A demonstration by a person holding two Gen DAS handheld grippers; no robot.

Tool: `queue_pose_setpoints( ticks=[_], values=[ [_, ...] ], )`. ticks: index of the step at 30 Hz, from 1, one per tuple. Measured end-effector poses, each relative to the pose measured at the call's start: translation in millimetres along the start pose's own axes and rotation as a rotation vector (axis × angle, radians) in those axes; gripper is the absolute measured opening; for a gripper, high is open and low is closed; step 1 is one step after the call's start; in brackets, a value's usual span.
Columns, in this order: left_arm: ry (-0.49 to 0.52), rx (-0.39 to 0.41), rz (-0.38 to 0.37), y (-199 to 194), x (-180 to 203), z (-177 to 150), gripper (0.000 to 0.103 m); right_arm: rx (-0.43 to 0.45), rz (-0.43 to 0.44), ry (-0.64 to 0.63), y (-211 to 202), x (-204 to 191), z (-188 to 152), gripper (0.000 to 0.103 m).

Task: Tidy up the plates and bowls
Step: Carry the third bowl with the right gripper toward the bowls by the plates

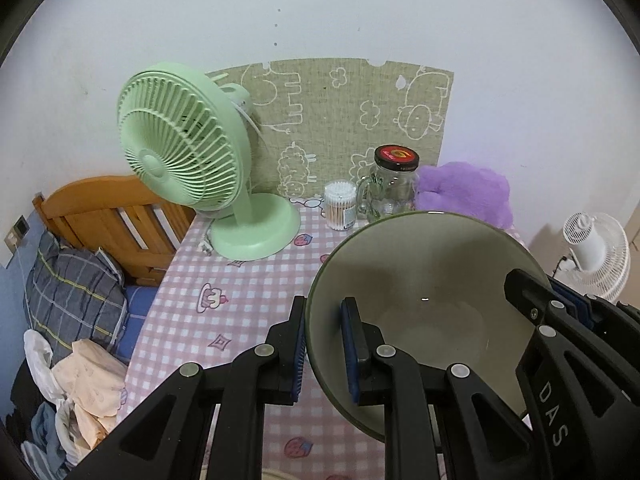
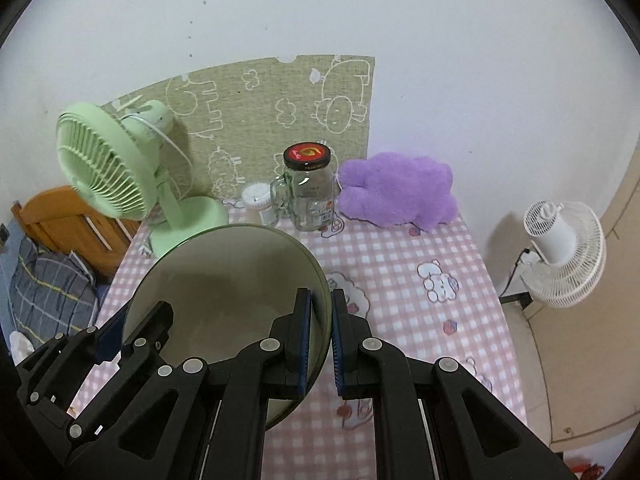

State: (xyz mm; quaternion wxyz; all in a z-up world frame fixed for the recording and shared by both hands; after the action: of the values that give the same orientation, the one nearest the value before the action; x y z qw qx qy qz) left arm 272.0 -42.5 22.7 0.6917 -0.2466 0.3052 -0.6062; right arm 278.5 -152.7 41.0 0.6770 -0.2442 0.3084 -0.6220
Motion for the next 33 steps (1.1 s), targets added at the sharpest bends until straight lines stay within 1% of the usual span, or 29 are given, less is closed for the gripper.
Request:
queue_pose_setpoints(
  ticks=[8, 12, 18, 24, 33],
  values=[
    [0.050, -0.014, -0.049, -23, -12, -32, 0.014, -0.009, -0.049, 0.035, -32, -14, -39, 0.013],
    [0.061, -0.020, -0.063, -35, -11, -49, 0.014, -0.013, -0.065, 0.040, -43, -12, -56, 0.013],
    [0.068, -0.026, -0.067, -56, -1, -70, 0.014, -0.010, -0.065, 0.053, -63, -1, -79, 0.013],
    [0.051, -0.033, -0.043, -76, 17, -91, 0.014, -0.020, -0.050, 0.034, -81, 20, -101, 0.013],
    [0.004, -0.082, 0.007, -98, 43, -132, 0.015, -0.062, 0.001, -0.024, -101, 50, -133, 0.013]
  ],
)
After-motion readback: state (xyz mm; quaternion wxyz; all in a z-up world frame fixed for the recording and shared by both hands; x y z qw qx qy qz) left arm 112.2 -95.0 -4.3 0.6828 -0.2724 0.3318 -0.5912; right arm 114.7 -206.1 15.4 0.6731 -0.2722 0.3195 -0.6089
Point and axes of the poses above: each gripper's, at about its wrist camera, not at the fingertips, and y roughly the way its jaws point, x to its right, z to its top, the point moved 1 cm from there along y, roughly the way its jaws point, and after that the axes turned 8 degrees about z, right-handed, at the moved point
